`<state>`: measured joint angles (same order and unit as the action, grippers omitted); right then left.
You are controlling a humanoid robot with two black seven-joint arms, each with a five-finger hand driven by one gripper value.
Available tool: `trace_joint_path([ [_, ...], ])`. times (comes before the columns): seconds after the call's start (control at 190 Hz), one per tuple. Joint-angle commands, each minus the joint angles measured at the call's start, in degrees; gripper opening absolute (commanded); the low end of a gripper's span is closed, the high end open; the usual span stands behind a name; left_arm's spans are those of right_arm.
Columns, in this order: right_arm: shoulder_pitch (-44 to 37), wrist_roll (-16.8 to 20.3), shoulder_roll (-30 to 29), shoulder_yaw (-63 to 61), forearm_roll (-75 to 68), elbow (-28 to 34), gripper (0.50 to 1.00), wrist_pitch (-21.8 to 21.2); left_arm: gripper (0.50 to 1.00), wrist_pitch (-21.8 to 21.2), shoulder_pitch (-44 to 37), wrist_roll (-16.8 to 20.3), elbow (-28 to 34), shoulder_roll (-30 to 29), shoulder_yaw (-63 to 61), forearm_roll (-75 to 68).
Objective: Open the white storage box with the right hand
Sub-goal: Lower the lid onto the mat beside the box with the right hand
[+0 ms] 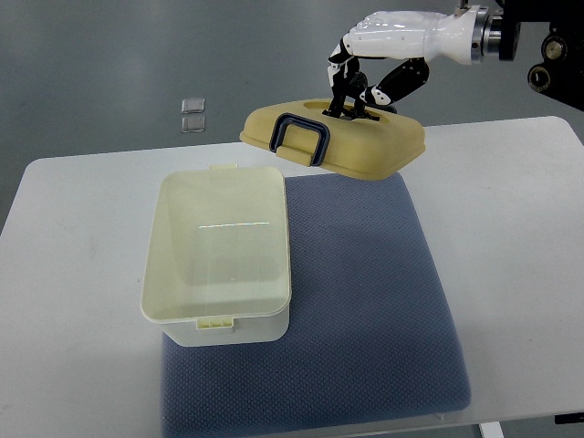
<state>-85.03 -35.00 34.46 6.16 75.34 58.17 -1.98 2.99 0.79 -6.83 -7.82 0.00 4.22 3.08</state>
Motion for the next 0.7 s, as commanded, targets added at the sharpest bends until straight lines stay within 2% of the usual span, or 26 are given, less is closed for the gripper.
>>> trace_joint_path([
  [0.0,3.38,0.0,1.31,0.08,0.16,-0.25,0.5,2.16,1.0,0.0,0.0,-0.02,0.0,0.0,0.0,0.0],
  [0.411,13.93,0.0,1.84,0.43,0.77,-0.34,0.5,8.92,1.0,0.0,0.0,0.06,0.0,0.0,0.0,0.0],
  [0.696,17.1,0.0,0.96,0.7,2.97,-0.25,0.5,9.28,1.0,0.0,0.0,0.06,0.0,0.0,0.0,0.0],
])
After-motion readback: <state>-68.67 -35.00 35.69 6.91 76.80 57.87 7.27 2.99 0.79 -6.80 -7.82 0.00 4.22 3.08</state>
